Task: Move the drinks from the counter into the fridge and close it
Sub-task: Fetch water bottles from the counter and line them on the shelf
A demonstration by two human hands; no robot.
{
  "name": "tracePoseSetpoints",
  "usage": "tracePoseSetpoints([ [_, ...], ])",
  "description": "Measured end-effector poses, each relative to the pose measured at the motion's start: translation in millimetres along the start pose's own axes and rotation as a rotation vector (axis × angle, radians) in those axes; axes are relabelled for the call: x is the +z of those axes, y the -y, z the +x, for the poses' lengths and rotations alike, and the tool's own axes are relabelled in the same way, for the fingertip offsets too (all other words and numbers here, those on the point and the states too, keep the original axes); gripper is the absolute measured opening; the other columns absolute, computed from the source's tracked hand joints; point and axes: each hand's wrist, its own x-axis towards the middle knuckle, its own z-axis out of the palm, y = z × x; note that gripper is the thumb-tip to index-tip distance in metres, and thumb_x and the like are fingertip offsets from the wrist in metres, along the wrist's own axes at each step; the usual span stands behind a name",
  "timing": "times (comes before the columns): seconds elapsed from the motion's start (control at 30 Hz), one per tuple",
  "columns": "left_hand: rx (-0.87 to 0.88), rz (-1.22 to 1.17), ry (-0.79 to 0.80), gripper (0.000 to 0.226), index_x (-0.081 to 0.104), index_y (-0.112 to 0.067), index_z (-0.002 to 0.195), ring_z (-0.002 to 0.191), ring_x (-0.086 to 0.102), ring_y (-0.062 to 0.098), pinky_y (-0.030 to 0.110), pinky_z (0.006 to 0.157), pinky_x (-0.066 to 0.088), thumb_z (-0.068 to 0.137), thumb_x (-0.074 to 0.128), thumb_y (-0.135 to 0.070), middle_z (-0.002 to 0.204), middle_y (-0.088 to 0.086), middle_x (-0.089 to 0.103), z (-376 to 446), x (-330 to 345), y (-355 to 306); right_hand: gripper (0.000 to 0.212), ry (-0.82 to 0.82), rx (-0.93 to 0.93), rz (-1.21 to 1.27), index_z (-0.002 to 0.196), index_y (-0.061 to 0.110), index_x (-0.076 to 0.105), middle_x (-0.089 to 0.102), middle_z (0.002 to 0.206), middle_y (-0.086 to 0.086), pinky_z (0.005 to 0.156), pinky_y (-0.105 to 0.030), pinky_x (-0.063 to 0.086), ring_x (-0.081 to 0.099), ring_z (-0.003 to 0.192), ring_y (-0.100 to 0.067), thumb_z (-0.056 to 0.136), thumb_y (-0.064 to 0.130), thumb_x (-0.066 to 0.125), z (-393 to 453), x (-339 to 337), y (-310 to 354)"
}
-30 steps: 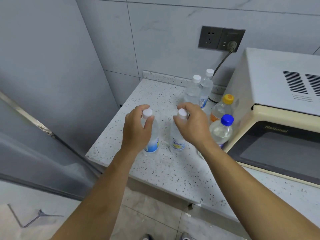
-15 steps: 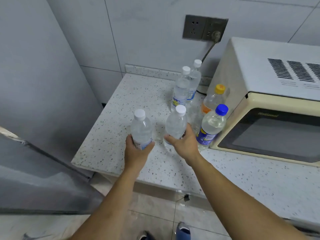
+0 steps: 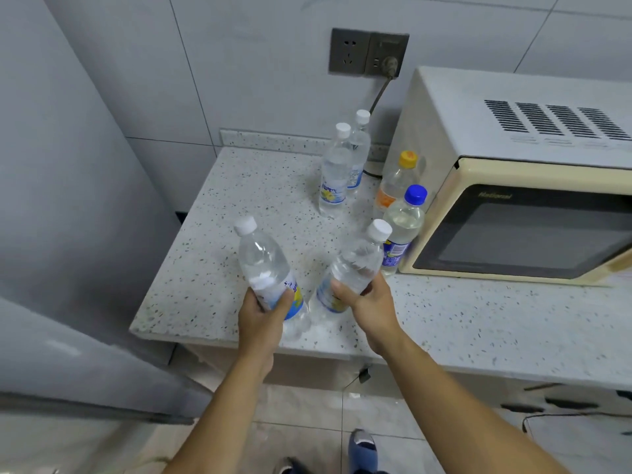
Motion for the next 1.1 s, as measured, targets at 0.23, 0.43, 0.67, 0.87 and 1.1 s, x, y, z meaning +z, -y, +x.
tracePoseSetpoints([
  [0.23,-0.038,-0.247,0.097,0.052,0.065,-0.032,0.115,0.102,0.071,0.024,0.042,0.08,0.06,0.072,0.075,-0.057,0.112,0.003,0.073,-19,-7,-11,0.037,0.121,0.099,0.168,0.12,0.023,0.065,0.074,0.114,-0.001,0.086,-0.036,0.057,0.071,0.106,-0.02,0.084,0.028,0.076,-2,-7,2],
  [0.43,-0.139,-0.383,0.145,0.06,0.06,-0.014,0.128,0.098,0.071,0.032,0.049,0.081,0.058,0.082,0.062,-0.053,0.113,0.018,0.071,-39,7,-40,0.043,0.258,0.152,0.217,0.125,0.016,0.06,0.07,0.12,-0.012,0.094,-0.046,0.056,0.068,0.111,-0.029,0.088,0.036,0.066,2,-15,25],
  [0.67,-0.272,-0.419,0.163,0.07,0.071,-0.005,0.114,0.091,0.073,0.037,0.045,0.069,0.06,0.075,0.064,-0.063,0.11,0.023,0.072,-84,43,-48,0.066,0.38,0.187,0.235,0.127,0.018,0.059,0.071,0.118,-0.013,0.093,-0.049,0.056,0.069,0.109,-0.03,0.077,0.061,0.062,-4,-52,45],
  [0.87,-0.251,-0.333,0.018,0.067,0.077,-0.014,0.103,0.096,0.072,0.037,0.048,0.082,0.057,0.061,0.077,-0.066,0.109,0.02,0.073,-129,58,-26,0.057,0.515,0.266,0.256,0.119,0.025,0.066,0.073,0.114,-0.011,0.089,-0.05,0.058,0.071,0.104,-0.031,0.076,0.064,0.065,-14,-76,28],
  [1.1,-0.274,-0.333,-0.206,0.058,0.071,-0.006,0.103,0.071,0.075,0.032,0.035,0.053,0.059,0.071,0.061,-0.054,0.091,0.021,0.076,-185,19,-1,0.065,0.625,0.353,0.216,0.115,0.017,0.065,0.073,0.101,-0.011,0.093,-0.05,0.055,0.071,0.095,-0.028,0.069,0.063,0.07,-52,-56,-3],
])
